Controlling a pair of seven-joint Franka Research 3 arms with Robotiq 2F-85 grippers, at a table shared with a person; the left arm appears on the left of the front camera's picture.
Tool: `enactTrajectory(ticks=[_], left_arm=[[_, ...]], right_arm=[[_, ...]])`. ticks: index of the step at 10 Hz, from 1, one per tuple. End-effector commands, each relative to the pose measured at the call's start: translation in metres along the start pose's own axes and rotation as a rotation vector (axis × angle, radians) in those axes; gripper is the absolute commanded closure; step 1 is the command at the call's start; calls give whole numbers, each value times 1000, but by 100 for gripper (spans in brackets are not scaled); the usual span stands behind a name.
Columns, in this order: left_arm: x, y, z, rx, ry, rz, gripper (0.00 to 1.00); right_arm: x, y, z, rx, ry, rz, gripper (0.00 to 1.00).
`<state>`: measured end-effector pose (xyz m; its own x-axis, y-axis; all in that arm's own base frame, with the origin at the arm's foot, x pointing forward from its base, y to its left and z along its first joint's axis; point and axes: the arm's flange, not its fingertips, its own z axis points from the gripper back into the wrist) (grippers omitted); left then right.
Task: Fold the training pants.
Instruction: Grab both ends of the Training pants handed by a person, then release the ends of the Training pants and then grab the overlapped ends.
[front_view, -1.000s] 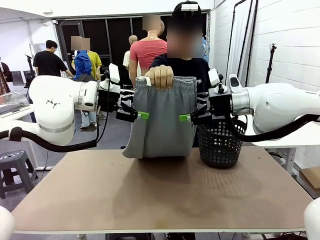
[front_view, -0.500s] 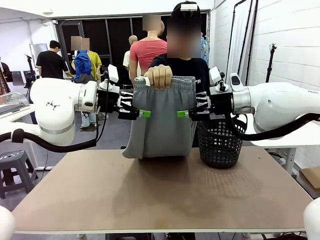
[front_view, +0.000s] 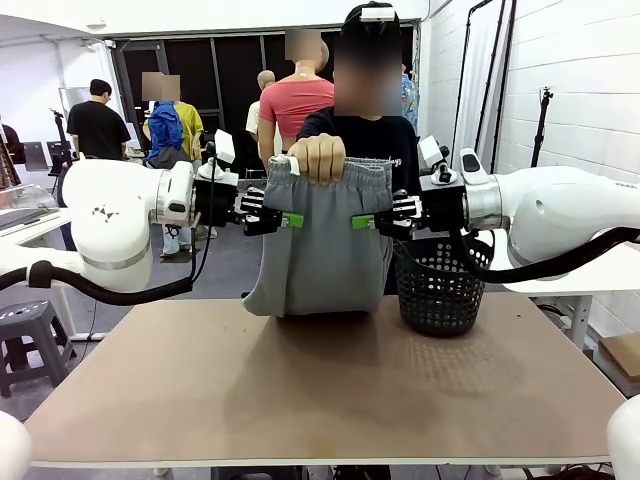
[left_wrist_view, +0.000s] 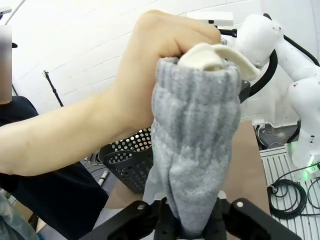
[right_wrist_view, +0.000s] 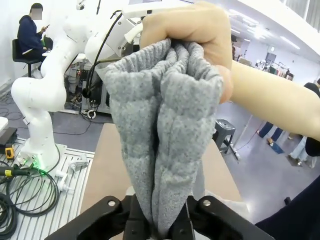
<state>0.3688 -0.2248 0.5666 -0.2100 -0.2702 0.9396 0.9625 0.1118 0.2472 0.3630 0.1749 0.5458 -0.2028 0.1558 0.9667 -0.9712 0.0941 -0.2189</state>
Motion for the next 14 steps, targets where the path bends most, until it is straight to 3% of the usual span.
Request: enactTrajectory(ticks=[1, 4, 5, 14], left_arm=[[3, 4, -5, -20, 5, 21, 100], [1, 8, -5, -52, -14, -26, 100], [-2, 0, -2, -10, 7, 5, 100], [-2, 0, -2, -10, 7, 5, 100]], right_arm=[[2, -2, -1, 16, 13, -23, 100], [2, -12, -10, -8, 52, -30, 100], [-1, -1, 0, 3, 5, -15, 100], [-1, -1, 0, 3, 5, -15, 100]])
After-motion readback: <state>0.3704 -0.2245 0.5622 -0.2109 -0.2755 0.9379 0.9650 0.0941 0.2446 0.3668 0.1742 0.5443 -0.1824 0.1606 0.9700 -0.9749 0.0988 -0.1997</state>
